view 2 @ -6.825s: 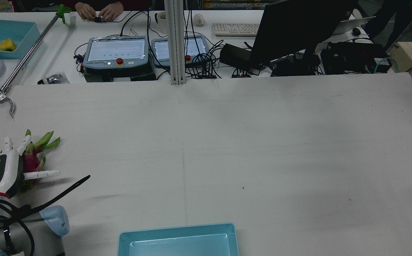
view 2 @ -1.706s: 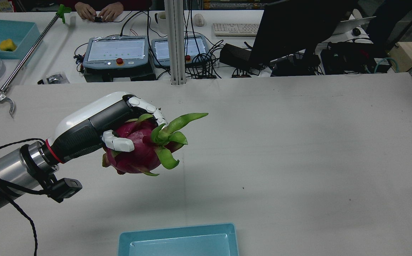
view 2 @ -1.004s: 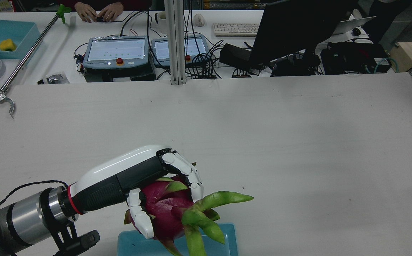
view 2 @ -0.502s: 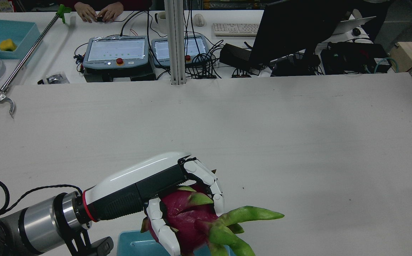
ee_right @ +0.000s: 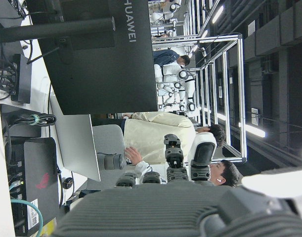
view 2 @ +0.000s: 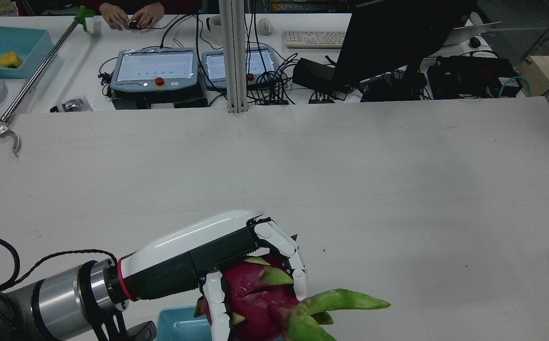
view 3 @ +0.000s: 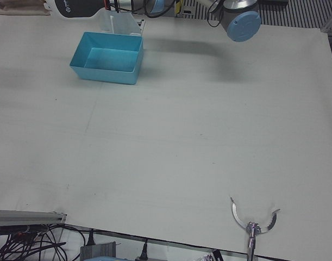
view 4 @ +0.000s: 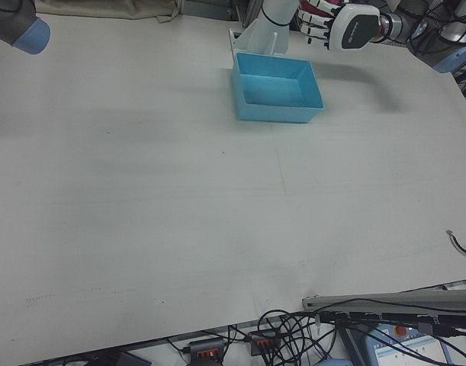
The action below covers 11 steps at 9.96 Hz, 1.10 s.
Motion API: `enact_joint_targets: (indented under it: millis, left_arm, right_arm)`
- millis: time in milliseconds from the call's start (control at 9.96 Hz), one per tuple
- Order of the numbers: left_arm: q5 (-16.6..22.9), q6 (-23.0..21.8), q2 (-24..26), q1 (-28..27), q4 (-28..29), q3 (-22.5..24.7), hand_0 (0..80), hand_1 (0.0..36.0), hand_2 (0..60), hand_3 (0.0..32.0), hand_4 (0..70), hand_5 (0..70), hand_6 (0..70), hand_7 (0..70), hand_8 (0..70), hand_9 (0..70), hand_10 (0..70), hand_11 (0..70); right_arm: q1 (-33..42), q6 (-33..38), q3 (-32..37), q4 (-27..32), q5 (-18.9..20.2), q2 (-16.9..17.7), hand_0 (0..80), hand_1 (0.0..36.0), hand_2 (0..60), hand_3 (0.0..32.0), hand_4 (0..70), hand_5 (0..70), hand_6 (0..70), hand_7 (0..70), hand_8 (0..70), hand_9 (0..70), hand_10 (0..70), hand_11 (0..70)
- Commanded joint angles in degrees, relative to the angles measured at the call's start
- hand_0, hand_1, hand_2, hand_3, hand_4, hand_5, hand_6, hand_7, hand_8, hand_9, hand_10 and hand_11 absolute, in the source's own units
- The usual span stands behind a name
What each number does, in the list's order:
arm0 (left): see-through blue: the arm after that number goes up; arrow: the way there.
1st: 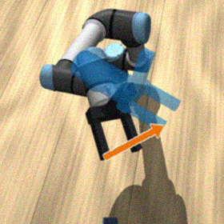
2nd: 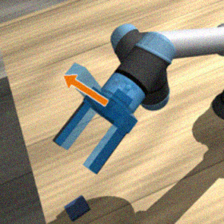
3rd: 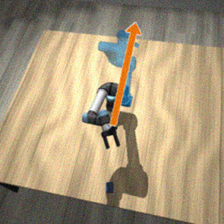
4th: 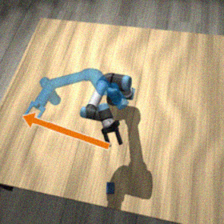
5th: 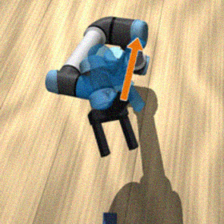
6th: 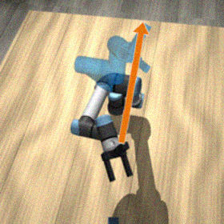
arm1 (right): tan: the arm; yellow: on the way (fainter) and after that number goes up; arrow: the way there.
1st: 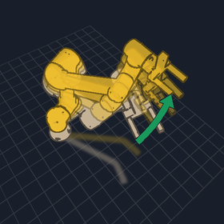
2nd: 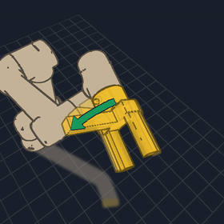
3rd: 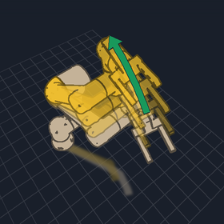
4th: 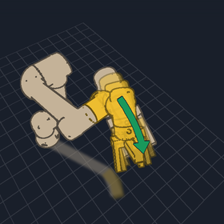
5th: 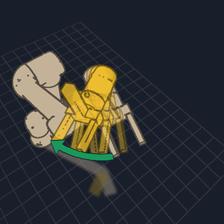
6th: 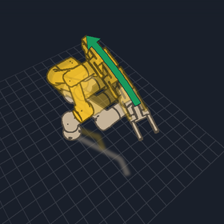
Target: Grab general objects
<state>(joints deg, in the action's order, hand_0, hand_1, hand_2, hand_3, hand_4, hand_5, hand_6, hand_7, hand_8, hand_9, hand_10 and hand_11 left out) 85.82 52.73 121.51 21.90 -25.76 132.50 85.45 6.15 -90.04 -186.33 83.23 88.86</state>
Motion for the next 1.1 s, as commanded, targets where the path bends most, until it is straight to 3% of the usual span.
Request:
enact_joint_targets:
  millis: [0, 703, 1004]
  left_arm:
    - [0.31, 0.01, 0.04, -0.10, 0.18, 0.13, 46.4, 1.9, 0.0, 0.0, 0.0, 0.0, 0.0, 5.0, 3.5, 0.0, 3.5, 5.9]
    - [0.31, -0.08, 0.13, 0.33, -0.17, 0.13, 47.2, 3.4, 0.0, 0.0, 0.0, 0.0, 0.0, 10.3, 2.4, 0.6, 1.1, 2.6]
    - [0.31, -0.70, -0.04, 4.97, -2.53, 0.13, 47.1, 3.5, 0.0, 0.0, 0.0, 1.9, 0.0, 11.8, 2.0, 0.9, 0.8, 2.1]
  right_arm:
    - [-0.02, 0.00, 0.04, 0.00, 0.00, 0.00, 0.0, 0.0, 0.0, 0.0, 0.0, 0.0, 0.0, 0.0, 0.0, 0.0, 0.0, 0.0]
    - [-0.02, 0.00, 0.04, 0.00, 0.00, 0.00, 0.0, 0.0, 0.0, 0.0, 0.0, 0.0, 0.0, 0.0, 0.0, 0.0, 0.0, 0.0]
    - [-0.02, 0.00, 0.04, 0.00, 0.00, 0.00, 0.0, 0.0, 0.0, 0.0, 0.0, 0.0, 0.0, 0.0, 0.0, 0.0, 0.0, 0.0]
